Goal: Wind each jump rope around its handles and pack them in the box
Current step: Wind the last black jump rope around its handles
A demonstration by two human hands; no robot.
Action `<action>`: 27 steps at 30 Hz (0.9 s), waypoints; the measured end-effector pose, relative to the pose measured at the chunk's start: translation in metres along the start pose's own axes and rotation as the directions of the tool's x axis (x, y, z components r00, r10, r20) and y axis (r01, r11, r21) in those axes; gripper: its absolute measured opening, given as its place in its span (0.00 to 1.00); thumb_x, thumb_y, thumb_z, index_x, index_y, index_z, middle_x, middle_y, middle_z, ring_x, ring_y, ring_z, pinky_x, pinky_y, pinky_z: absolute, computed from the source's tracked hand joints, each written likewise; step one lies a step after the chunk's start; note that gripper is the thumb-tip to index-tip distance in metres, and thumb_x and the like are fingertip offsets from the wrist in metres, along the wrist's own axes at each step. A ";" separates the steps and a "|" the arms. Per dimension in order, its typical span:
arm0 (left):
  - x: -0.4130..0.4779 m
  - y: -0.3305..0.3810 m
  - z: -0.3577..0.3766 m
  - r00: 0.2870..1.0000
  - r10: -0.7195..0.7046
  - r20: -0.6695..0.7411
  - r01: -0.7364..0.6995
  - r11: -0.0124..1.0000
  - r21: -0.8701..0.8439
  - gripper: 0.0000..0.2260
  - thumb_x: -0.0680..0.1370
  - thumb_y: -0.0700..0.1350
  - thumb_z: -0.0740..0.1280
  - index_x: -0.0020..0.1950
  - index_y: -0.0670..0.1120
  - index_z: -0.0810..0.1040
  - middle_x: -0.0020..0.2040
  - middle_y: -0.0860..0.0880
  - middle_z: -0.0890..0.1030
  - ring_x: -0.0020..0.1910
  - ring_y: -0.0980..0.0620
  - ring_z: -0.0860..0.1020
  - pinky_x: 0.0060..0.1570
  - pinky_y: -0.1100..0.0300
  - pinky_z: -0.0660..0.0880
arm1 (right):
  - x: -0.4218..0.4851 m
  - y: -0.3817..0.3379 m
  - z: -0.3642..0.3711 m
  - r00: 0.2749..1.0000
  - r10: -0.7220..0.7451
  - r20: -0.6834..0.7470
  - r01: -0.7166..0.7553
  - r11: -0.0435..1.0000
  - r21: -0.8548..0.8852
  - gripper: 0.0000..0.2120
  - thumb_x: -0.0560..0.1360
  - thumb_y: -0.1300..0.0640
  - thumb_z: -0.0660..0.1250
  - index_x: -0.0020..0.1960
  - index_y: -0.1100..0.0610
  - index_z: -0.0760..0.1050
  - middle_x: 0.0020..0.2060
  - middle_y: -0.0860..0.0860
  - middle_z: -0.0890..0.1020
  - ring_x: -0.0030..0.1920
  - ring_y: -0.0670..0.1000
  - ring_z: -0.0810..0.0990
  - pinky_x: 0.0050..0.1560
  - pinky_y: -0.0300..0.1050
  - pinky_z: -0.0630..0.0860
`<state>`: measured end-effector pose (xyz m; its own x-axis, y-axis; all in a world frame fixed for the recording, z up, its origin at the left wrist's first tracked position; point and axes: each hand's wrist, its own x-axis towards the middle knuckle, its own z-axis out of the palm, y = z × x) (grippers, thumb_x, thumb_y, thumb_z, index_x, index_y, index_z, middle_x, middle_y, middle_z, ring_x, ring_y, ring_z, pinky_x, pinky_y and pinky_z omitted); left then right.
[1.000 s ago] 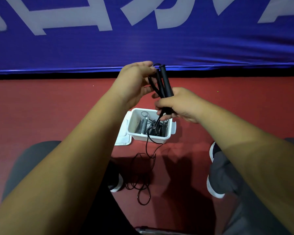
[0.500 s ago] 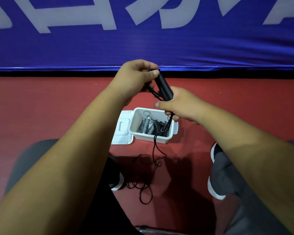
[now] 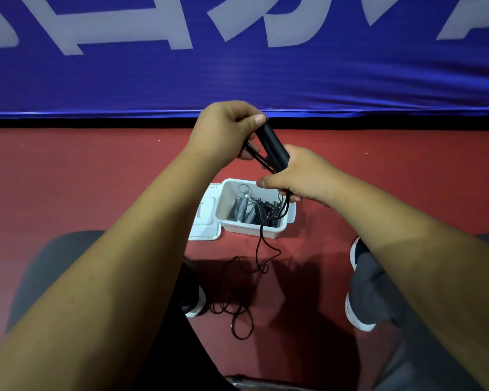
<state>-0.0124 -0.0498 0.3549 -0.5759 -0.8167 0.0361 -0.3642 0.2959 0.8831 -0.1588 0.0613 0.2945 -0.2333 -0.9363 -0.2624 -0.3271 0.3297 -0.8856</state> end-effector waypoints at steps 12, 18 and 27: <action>-0.002 0.005 -0.001 0.993 -0.114 0.015 0.115 0.967 -0.228 0.08 0.80 0.44 0.74 0.55 0.40 0.84 0.33 0.47 0.81 0.33 0.48 0.84 0.38 0.52 0.84 | 0.000 0.001 0.000 1.000 -0.027 0.015 0.025 0.996 0.088 0.07 0.81 0.62 0.70 0.58 0.60 0.80 0.35 0.54 0.81 0.32 0.50 0.82 0.25 0.44 0.75; 0.001 0.006 -0.002 0.972 -0.226 0.062 0.227 0.842 -0.489 0.17 0.82 0.50 0.71 0.61 0.37 0.81 0.41 0.45 0.82 0.39 0.46 0.85 0.42 0.52 0.83 | -0.001 -0.002 -0.003 1.000 0.012 0.024 -0.018 0.967 0.256 0.14 0.82 0.57 0.73 0.62 0.65 0.77 0.35 0.54 0.79 0.33 0.52 0.80 0.26 0.43 0.73; 0.008 -0.023 0.007 0.895 -0.362 0.260 0.435 0.839 -0.327 0.12 0.86 0.42 0.61 0.66 0.40 0.78 0.51 0.45 0.87 0.47 0.46 0.87 0.51 0.52 0.83 | -0.004 -0.018 -0.024 0.998 -0.063 -0.019 0.065 0.901 0.429 0.11 0.83 0.58 0.70 0.65 0.56 0.81 0.37 0.52 0.79 0.35 0.52 0.79 0.29 0.43 0.72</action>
<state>-0.0139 -0.0591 0.3318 -0.5738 -0.7094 -0.4093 -0.3167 -0.2686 0.9097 -0.1745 0.0621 0.3205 -0.2293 -0.9528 -0.1989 0.0831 0.1844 -0.9793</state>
